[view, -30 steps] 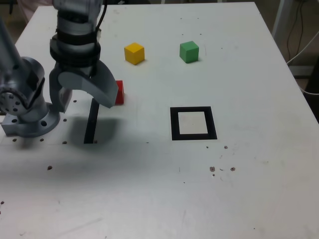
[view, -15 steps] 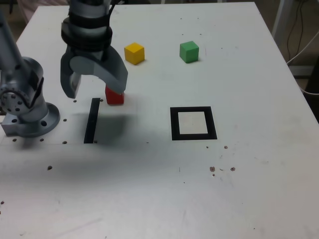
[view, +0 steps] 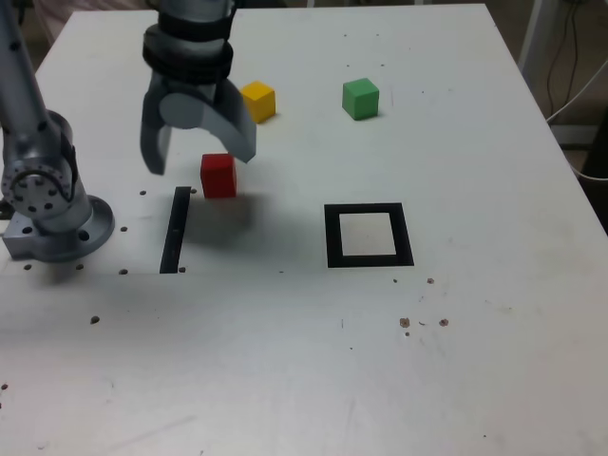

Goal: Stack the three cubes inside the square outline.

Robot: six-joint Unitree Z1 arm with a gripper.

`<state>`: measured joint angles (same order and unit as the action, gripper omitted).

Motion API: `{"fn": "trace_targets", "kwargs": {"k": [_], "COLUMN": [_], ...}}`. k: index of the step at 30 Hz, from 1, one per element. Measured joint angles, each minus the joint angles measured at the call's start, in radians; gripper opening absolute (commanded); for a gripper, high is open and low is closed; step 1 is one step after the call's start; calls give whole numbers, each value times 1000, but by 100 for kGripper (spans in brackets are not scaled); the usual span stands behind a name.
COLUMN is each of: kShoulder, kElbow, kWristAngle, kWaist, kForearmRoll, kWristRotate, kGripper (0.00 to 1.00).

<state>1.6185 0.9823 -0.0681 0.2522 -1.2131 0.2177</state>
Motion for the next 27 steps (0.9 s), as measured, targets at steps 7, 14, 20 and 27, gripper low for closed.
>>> {"fn": "trace_targets", "kwargs": {"k": [7, 14, 20, 27], "kShoulder": [68, 87, 87, 87], "kElbow": [32, 41, 41, 42], "kWristAngle": [-13, -13, 28, 34], "kWaist": [67, 108, 110, 110], "kForearmRoll": [18, 28, 29, 31], "kWristRotate": [40, 64, 65, 65], "kGripper": [99, 99, 99, 99]}}
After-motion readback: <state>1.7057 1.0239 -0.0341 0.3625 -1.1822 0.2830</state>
